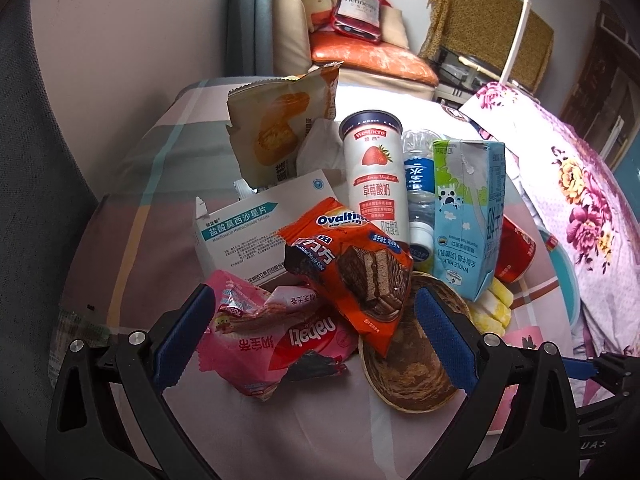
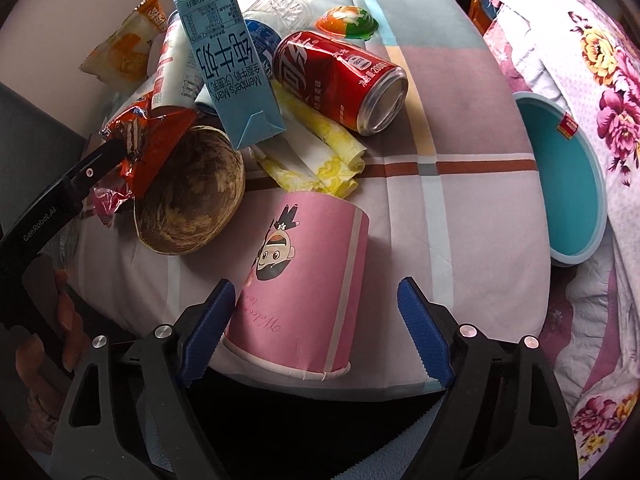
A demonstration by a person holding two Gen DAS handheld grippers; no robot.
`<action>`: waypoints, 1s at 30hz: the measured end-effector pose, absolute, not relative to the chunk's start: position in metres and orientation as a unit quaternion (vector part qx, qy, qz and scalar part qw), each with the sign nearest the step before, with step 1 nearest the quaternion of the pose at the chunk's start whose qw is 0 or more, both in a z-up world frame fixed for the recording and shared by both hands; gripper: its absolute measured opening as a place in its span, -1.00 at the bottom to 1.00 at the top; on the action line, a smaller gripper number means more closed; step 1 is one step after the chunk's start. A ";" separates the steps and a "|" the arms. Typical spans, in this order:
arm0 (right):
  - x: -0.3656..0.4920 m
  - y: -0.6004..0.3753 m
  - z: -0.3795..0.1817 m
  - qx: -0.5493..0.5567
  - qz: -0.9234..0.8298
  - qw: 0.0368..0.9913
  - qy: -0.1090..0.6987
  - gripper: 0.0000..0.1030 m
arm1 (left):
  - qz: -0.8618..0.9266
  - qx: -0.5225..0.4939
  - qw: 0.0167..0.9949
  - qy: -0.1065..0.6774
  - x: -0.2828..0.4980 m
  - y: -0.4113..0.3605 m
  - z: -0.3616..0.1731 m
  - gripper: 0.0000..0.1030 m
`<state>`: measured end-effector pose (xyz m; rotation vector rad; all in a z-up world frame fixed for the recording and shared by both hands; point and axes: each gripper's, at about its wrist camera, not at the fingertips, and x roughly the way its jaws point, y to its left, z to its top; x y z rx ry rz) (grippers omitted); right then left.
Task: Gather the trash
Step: 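Grasp pink paper cup with right gripper while left gripper grasps blue milk carton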
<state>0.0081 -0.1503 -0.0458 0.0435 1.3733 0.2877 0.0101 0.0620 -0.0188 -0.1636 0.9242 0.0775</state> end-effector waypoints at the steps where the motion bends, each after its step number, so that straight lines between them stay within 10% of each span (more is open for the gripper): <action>1: 0.008 -0.151 -0.049 0.032 0.144 0.758 0.636 0.17 | 0.037 -0.079 0.891 0.445 0.010 0.062 -0.019 0.94; 30: 0.055 -0.272 -0.015 0.111 0.069 0.825 0.550 0.11 | 0.008 -0.018 0.877 0.481 0.096 -0.066 -0.024 0.54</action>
